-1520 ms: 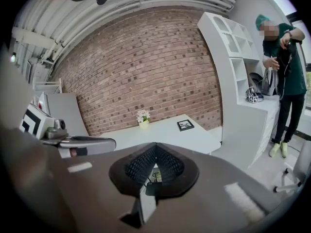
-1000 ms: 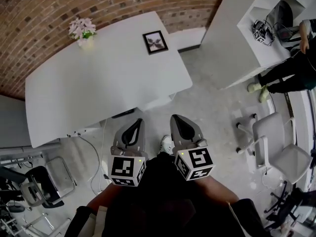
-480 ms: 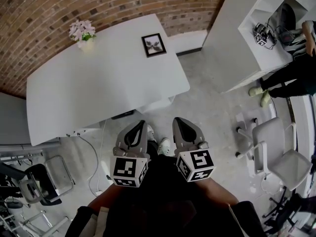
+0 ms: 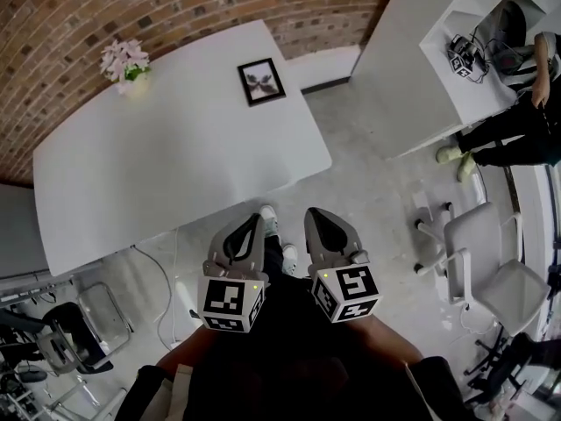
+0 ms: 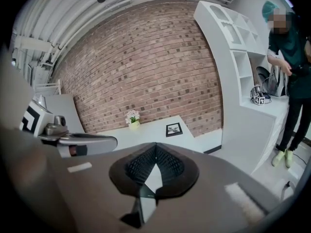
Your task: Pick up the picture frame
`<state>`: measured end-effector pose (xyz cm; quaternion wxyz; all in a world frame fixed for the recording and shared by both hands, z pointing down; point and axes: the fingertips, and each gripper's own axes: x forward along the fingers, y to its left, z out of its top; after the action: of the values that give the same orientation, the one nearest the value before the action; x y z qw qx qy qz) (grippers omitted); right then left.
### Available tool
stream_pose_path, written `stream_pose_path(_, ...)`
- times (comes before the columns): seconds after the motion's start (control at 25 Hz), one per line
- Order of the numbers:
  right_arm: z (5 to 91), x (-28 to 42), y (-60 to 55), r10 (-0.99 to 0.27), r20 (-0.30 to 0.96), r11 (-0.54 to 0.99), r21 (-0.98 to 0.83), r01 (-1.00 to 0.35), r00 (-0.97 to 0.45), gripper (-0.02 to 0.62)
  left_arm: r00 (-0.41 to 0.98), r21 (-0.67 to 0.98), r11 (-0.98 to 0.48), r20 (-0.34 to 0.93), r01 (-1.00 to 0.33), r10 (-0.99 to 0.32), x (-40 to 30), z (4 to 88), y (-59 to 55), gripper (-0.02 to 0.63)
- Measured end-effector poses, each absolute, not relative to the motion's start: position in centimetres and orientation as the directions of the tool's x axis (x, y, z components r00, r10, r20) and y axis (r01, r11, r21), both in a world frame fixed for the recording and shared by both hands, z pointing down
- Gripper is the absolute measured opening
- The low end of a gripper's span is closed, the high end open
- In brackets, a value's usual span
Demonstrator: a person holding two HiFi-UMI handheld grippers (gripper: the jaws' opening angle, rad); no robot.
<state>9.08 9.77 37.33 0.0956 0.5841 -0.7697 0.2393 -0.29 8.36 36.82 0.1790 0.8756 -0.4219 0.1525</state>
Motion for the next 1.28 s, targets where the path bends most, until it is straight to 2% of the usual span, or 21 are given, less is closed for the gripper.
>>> stream_pose_path(0.88,39.6,8.9,-4.5,-0.822,0.512,0.17,-0.194,-0.966,-0.248,0.002,0.64,0.276,-0.581,0.417,-0.766,-0.645,0.0,39.3,-6.0,-0.002)
stream_pose_path(1.28,40.6,8.6,-8.8,-0.799,0.536,0.201,-0.189,-0.961,-0.273,0.002,0.597,0.29,-0.523,0.432,-0.802,-0.676,-0.3,40.0,-10.0,-0.002)
